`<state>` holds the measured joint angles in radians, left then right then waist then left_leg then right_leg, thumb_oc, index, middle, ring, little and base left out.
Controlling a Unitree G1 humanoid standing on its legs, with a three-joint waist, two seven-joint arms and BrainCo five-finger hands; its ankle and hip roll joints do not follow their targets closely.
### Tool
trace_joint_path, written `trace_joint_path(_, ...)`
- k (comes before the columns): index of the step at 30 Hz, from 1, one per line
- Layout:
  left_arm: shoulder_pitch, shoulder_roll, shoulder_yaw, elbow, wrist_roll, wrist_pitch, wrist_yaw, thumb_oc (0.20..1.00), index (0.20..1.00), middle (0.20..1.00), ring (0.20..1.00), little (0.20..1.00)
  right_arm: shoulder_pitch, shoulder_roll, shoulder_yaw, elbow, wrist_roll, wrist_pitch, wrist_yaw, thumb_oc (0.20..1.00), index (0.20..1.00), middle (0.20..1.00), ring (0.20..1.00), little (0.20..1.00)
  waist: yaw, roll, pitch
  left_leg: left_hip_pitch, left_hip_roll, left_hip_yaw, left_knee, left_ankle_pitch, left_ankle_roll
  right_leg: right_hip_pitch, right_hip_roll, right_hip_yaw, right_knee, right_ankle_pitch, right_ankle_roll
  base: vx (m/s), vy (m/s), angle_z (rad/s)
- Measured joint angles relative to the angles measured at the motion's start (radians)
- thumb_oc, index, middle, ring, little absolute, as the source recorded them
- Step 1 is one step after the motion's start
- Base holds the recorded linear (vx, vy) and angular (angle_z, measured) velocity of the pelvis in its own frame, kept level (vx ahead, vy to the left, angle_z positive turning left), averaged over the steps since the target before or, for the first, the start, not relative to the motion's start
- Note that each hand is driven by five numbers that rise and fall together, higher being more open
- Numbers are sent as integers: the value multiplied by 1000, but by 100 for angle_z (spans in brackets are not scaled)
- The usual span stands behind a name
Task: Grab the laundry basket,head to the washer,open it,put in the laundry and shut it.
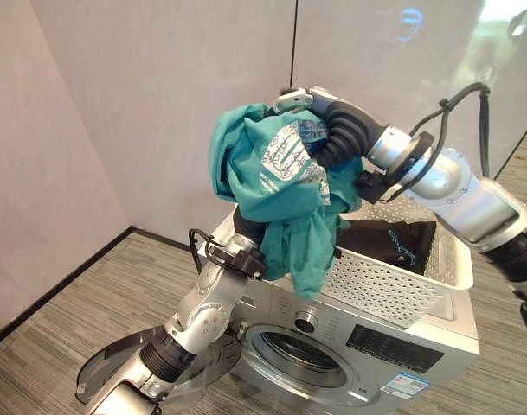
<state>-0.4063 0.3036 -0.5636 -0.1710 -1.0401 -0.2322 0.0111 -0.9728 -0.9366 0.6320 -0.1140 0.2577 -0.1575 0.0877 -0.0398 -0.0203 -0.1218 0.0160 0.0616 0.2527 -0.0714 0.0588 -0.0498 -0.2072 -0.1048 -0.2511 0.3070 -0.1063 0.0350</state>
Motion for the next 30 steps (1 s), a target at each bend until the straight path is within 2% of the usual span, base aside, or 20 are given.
trace_joint_path(6,17,4,17,-17,43,4,-32,200,200,200,200,200,119,35,-146,-39,-104,-31,-32,1000,1000,1000,1000,1000,2,18,-6,1,2,-1,0,-4,6,0,0,3,0,0,0,0,0,0)
trace_joint_path(10,29,-6,154,-49,58,-9,-39,200,200,200,200,200,254,42,-282,-56,-197,-43,-88,1000,1000,1000,1000,1000,-2,28,-1,1,4,0,0,-7,10,0,0,3,-1,0,1,9,-2,0)
trace_joint_path(13,50,-30,223,-64,57,-35,-39,200,200,200,200,200,323,60,-357,-49,-191,-43,-113,1000,1000,1000,1000,1000,-2,34,1,0,4,-1,0,-7,10,0,1,3,-1,0,1,0,0,0)
trace_joint_path(18,58,-49,233,-66,56,-55,-39,200,200,200,200,200,363,93,-438,-33,-86,-48,-140,1000,1000,1000,1000,1000,-1,37,3,0,6,-1,-1,-7,10,0,4,3,-3,0,1,0,0,0)
trace_joint_path(24,113,-33,276,-106,58,-55,-55,200,200,200,200,200,443,93,-684,-83,-145,-92,-253,1000,1000,1000,1000,1000,-1,41,9,0,6,0,-4,-8,10,2,5,3,-11,0,1,0,0,0)
trace_joint_path(29,307,59,483,-141,100,-55,-78,200,200,200,200,200,621,58,-952,-101,-235,-112,-372,1000,1000,1000,1000,1000,-3,61,28,-1,5,-1,-4,-10,9,5,6,3,-17,0,2,0,0,0)
trace_joint_path(30,425,66,596,-141,100,-55,-96,200,200,200,200,200,697,58,-1092,-87,-257,-124,-441,1000,1000,1000,1000,1000,-2,73,40,0,5,-2,-3,-14,10,7,5,3,-18,-1,3,0,0,0)
